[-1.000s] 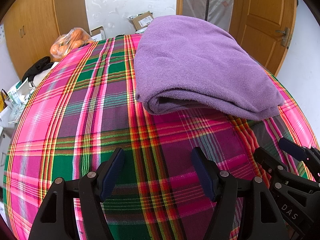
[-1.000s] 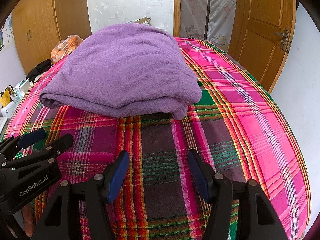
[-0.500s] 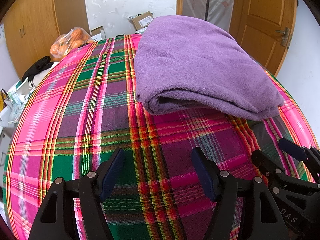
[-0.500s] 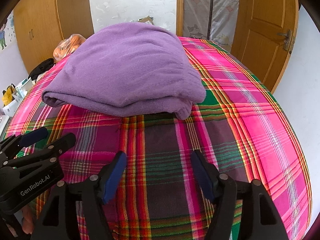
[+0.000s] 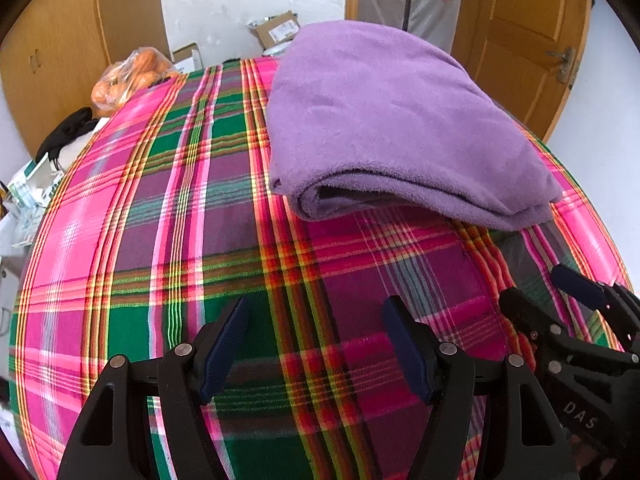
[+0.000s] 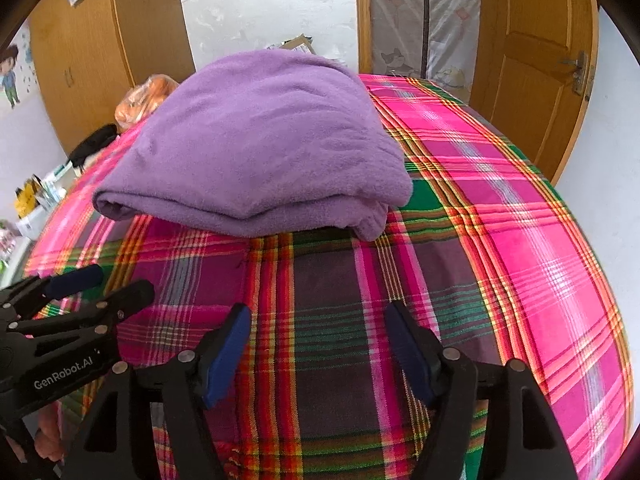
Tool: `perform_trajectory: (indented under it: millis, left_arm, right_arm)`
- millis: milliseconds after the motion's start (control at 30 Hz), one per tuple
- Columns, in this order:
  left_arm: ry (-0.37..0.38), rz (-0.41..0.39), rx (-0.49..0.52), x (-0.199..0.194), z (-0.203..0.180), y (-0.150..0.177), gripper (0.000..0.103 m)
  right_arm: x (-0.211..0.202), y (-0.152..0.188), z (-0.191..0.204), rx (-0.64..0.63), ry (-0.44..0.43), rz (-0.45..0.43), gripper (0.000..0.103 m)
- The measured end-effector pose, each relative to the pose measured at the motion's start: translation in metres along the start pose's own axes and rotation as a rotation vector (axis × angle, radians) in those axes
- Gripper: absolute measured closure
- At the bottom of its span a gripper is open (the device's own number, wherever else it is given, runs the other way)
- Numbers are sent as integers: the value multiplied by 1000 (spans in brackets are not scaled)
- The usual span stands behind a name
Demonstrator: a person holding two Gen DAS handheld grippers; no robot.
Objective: Fold clothes
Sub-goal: 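Grasp the purple towel edge with the right gripper and lift it up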
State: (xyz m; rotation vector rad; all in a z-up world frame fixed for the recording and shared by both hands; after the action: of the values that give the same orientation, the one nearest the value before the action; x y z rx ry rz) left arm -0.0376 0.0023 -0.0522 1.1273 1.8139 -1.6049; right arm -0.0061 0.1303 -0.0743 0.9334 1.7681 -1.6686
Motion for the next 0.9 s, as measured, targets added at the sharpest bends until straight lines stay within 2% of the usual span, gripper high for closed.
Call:
perform_trajectory:
  millis: [67,200,267,433,633,700,900]
  left_arm:
    - [-3,-19,22,-5,-2,-2,31]
    - [6,-91,77,-21,-10,-12,31]
    - [-3,-127,104,-30,-11,-19,31]
    - [8,-186,172,-40,-18,-37,31]
    - [23,-173,276,-32,-33,-44,31]
    - [30,-166,321,-29,-39,-45,31]
    - [27,-156,418,-22,-49,-44,31]
  right_arm:
    - [-1,-1,-4,25,-34,-4,36]
    - [-1,-3,-17,83,-98,-8,55]
    - [-3,-6,-30,146,-137,-22,58]
    - [-15,-23,-54,243,-194,-102,58]
    - [-2,-41,-57,310,-307,-60,58]
    - [4,-45,-56,333,-345,-47,55]
    - [21,-56,-52,406,-408,-7,52]
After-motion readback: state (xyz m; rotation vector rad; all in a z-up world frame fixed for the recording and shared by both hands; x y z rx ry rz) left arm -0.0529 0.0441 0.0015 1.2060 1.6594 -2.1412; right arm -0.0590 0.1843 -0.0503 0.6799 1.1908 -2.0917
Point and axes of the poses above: each gripper's, at about its wrist camera, not at the fingertips, and x roughly the way its jaws point, z to its left, y to its underside, the point moved 7 cm from there along x, roughly the way its jaws point, and after that the axes turned 13 degrees about y, right-handed, at the moved point
